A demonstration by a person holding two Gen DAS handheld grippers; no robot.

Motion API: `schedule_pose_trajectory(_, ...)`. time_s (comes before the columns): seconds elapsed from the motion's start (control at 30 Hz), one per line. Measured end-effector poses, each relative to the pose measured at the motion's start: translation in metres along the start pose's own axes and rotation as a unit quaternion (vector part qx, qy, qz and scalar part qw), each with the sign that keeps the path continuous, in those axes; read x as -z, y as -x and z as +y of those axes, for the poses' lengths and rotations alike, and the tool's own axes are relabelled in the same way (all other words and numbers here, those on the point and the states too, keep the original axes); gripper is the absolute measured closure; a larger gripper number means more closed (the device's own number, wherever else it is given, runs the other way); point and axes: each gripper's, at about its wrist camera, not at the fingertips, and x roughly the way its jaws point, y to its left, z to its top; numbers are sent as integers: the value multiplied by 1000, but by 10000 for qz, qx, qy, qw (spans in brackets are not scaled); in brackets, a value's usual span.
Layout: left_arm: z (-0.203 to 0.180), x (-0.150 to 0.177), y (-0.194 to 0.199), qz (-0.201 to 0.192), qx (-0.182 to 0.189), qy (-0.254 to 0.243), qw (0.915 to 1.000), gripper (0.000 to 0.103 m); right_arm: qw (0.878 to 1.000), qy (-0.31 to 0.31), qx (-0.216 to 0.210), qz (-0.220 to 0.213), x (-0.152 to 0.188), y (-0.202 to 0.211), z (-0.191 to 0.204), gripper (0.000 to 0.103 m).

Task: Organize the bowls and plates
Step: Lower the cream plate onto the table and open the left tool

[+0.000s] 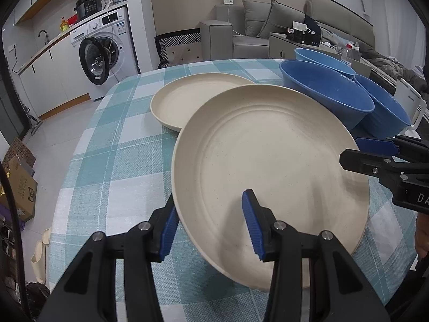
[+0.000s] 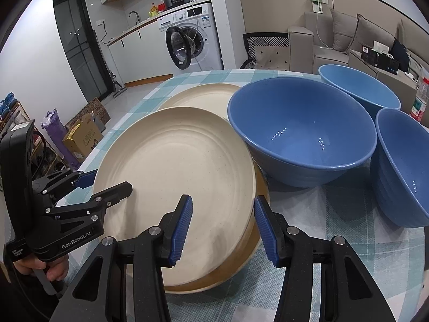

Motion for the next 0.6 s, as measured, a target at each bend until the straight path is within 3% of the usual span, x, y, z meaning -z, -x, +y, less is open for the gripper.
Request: schedule_pose_trajectory(0.6, -10, 4, -5, 23, -17, -68, 10000, 57, 9996, 67, 207, 196, 4, -4, 3, 53)
